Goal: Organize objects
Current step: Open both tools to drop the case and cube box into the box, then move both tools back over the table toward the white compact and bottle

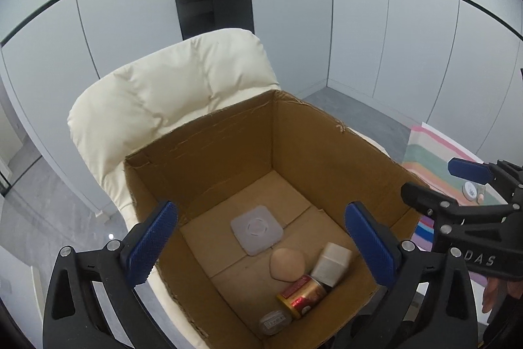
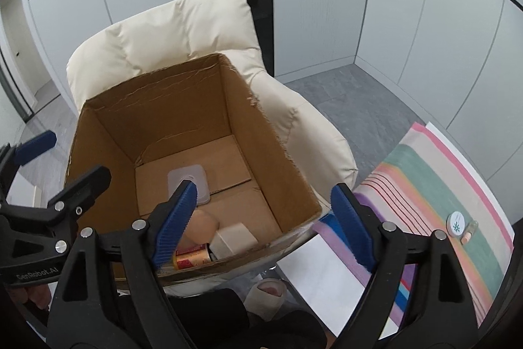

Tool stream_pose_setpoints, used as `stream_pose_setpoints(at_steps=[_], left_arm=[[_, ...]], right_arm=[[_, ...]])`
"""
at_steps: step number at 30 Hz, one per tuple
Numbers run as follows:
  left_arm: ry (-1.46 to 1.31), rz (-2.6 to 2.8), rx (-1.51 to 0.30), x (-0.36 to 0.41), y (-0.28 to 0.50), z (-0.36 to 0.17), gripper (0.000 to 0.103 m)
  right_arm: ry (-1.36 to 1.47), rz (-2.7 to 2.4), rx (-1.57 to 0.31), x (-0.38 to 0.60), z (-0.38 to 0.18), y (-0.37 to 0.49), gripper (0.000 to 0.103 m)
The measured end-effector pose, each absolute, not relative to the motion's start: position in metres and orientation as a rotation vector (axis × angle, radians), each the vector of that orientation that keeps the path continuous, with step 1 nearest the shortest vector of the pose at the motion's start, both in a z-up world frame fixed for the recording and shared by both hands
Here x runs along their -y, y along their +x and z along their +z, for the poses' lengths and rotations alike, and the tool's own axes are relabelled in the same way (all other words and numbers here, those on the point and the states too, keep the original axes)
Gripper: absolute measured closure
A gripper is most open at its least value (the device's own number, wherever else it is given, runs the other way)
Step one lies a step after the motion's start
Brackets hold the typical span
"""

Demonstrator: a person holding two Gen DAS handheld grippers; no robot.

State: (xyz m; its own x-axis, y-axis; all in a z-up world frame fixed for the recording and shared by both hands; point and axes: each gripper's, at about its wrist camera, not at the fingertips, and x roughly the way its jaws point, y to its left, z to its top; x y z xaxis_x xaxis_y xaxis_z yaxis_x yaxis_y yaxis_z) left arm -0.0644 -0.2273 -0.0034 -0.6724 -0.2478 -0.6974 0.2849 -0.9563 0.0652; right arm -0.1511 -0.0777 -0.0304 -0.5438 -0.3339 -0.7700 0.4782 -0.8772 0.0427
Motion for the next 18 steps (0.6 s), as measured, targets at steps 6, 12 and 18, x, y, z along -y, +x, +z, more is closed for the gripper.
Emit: stream_pose_setpoints(at_steps=[6, 12, 18], left_arm=[[1.098, -2.651, -0.060, 0.216, -0.075, -0.005, 0.000], [1.121, -2.669, -0.061, 0.198, -0.088, -0.007, 0.000], [1.118, -2.703, -0.065, 0.176, -0.100, -0.004, 0.000]], right_arm=[[1.184, -2.429, -0.226, 0.058, -0.034, -0.156, 0.016], [1.208, -2.478, -0.203, 0.031, -0.034, -0.161, 0.015], [1.209, -2.544, -0.155, -0.002, -0.030, -0.164, 0.004]])
